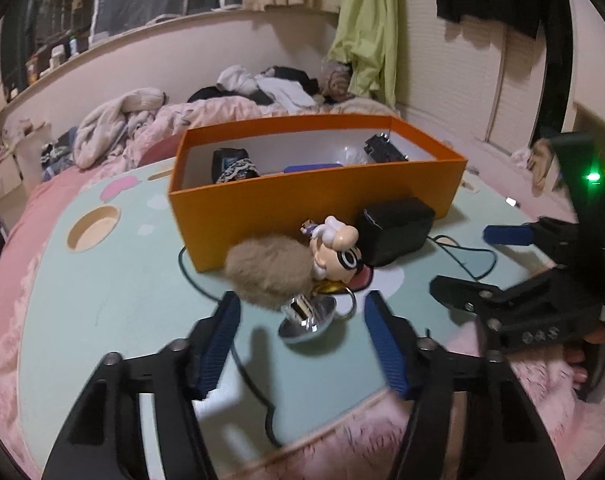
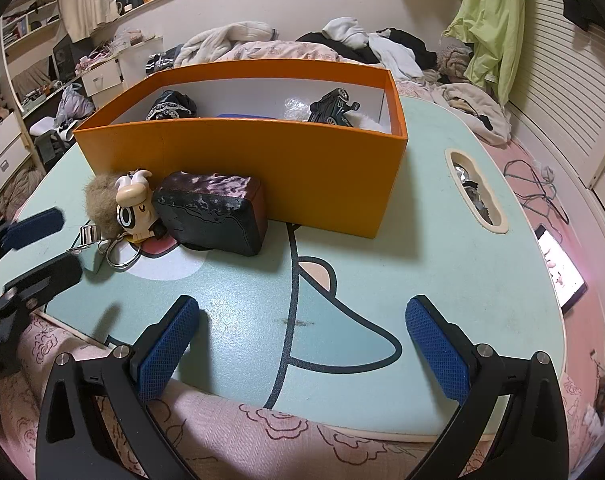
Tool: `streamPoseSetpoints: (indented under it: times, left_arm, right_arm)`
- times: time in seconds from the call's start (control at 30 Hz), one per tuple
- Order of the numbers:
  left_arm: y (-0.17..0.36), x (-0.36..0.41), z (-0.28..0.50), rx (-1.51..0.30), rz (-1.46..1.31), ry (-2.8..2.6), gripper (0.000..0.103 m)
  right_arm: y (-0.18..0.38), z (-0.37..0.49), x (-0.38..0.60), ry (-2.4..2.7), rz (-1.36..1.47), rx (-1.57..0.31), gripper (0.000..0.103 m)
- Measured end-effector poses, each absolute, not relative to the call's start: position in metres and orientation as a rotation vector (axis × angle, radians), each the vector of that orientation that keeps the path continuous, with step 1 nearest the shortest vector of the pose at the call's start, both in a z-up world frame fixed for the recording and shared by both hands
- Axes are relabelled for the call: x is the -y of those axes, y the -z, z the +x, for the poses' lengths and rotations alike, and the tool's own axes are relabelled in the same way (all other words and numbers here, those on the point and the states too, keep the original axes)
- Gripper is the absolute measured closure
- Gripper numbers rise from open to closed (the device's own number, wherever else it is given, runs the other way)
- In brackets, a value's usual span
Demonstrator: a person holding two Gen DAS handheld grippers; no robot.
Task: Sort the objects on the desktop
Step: 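Grasp the silver metal piece with the left gripper while the right grasps the red-patterned dark block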
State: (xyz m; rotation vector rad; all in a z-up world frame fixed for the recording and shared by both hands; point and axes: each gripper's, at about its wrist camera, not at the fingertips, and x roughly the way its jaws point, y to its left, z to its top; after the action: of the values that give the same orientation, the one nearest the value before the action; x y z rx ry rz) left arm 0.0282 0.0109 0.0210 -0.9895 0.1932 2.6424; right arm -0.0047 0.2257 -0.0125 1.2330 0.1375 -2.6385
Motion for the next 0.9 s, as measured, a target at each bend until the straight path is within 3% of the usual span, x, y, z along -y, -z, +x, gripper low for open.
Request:
streamPoseSetpoints:
  times: [0.07,0.43,0.6,0.77,0.8,0.83,0.9]
  left_arm:
    - [-0.015,-0.015,0.021,-0.219,-1.042,-2.628,0.074]
    - [-0.009,0.018,0.056,-0.053,-0.939,-2.753,0.075]
    - [-0.01,0.017,0.061,-0.065,-0.914,-2.768,0.075]
    - [-0.011,0.017,0.061,-0.078,-0.916,-2.769,0.075]
    - [-0.011,0.018,0.061,-0.074,-0.915,-2.769,0.075]
    - [-0.011,0.018,0.061,-0.069,-0.915,-2.768,0.075]
    - [-0.011,0.019,0.06,-0.064,-0.917,-2.766,0.075]
  right_arm:
    - [0.012,-0.004,-0.226,2.639,1.231,-0.136,0.001]
    - [-0.02,-0.008,-0.209,2.594,1.1,-0.036,0.001]
    - [-0.031,-0.028,-0.185,2.597,1.103,0.011,0.002]
    - [-0.025,-0.042,-0.177,2.563,1.146,0.032,0.02]
    - [-0.024,-0.042,-0.178,2.55,1.139,0.05,0.027]
    - [-0.024,-0.039,-0.18,2.549,1.128,0.057,0.041]
    - [-0.023,-0.036,-0.182,2.552,1.117,0.045,0.041]
